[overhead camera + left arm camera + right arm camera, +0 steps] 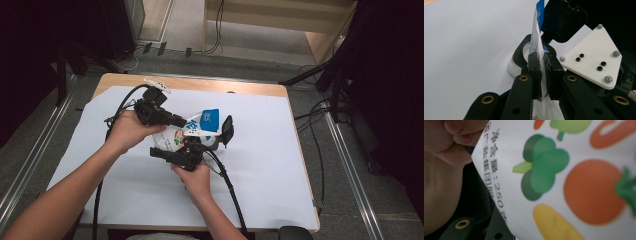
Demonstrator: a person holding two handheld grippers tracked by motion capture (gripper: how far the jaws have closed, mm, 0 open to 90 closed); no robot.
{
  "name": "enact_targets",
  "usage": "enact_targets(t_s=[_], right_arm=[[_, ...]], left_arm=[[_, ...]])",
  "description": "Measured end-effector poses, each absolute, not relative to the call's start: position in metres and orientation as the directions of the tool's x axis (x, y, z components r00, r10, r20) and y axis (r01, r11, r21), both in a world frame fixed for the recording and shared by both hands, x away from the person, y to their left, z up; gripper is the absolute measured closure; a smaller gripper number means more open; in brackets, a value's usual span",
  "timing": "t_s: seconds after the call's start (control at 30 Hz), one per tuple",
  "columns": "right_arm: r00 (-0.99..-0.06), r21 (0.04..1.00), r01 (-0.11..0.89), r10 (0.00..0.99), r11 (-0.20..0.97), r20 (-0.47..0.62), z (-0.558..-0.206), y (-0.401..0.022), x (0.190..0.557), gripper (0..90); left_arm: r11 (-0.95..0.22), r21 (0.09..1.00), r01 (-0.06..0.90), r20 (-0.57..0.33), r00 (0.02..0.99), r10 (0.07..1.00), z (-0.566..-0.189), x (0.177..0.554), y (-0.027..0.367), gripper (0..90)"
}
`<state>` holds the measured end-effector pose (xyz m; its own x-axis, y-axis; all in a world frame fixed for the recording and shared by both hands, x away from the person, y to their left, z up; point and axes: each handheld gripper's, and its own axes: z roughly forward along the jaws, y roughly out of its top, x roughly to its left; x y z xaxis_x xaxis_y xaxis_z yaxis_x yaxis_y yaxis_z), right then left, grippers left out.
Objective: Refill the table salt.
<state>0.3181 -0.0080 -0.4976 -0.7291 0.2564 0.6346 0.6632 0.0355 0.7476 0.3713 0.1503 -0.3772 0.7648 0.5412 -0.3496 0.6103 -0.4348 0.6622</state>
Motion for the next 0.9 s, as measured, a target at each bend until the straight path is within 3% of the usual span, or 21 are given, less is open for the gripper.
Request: enact_targets(t_s=[0.9], right_arm=[[-0.757, 0.792, 0.601, 0.392, 0.104, 0.523, -0.4991, -0.0078, 0.3106, 65.2]], left_arm=[[-0.432, 0.671, 0.602, -0.36, 0.775, 0.52, -0.379, 0.3681, 0.1574, 84.5]])
